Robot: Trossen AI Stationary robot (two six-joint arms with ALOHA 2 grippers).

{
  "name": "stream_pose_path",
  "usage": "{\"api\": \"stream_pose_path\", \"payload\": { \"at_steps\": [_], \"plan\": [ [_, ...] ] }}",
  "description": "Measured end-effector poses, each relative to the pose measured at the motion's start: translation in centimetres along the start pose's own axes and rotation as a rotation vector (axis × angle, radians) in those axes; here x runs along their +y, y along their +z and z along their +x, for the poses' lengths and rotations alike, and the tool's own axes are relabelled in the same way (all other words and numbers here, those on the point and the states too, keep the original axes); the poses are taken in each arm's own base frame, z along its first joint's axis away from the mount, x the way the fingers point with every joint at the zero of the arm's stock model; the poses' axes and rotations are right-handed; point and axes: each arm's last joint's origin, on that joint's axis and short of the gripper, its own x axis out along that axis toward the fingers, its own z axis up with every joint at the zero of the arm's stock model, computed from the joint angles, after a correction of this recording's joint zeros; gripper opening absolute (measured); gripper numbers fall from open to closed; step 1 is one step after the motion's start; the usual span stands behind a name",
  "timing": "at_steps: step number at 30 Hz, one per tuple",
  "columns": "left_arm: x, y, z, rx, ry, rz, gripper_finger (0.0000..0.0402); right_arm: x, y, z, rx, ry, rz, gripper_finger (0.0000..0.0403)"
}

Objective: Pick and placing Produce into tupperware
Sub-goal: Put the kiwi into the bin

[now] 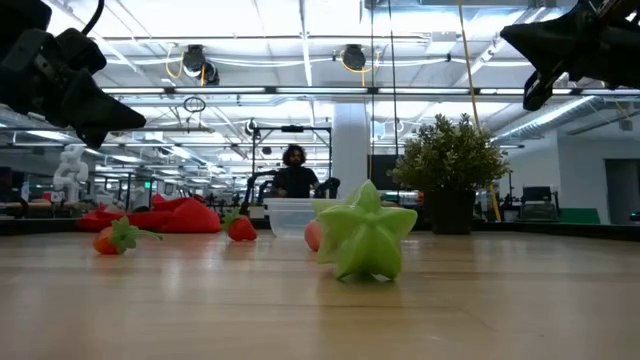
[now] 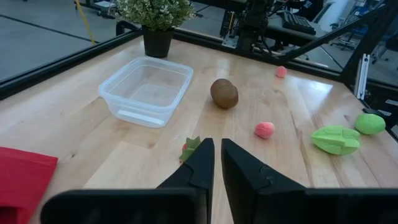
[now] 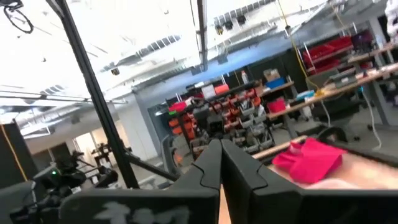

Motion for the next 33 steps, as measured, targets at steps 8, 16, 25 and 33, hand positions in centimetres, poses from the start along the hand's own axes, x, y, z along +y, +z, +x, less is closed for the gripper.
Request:
{"api": "stream_pose_path", "payload": {
  "at_steps": [8, 16, 25, 33],
  "plan": [
    [0.0, 0.0, 0.0, -0.002, 0.0, 0.001, 0.0033, 0.1, 0.3, 0.0, -0.026, 0.01, -0.012, 0.0],
    [-0.1, 1.5, -0.1, -0.161, 0.065, 0.175, 0.0033, 0.1, 0.4, 0.0, -0.037, 0.018, 0.066, 0.0],
    [-0.2, 2.3, -0.3, -0.245, 0.041, 0.059, 0.0033, 0.1, 0.3, 0.0, -0.034, 0.017, 0.189, 0.0],
    [-0.3, 2.1, -0.2, -0.222, 0.026, 0.026, 0.0033, 0.4, 0.9, 0.5, -0.094, 0.042, 0.199, 0.0]
  ]
}}
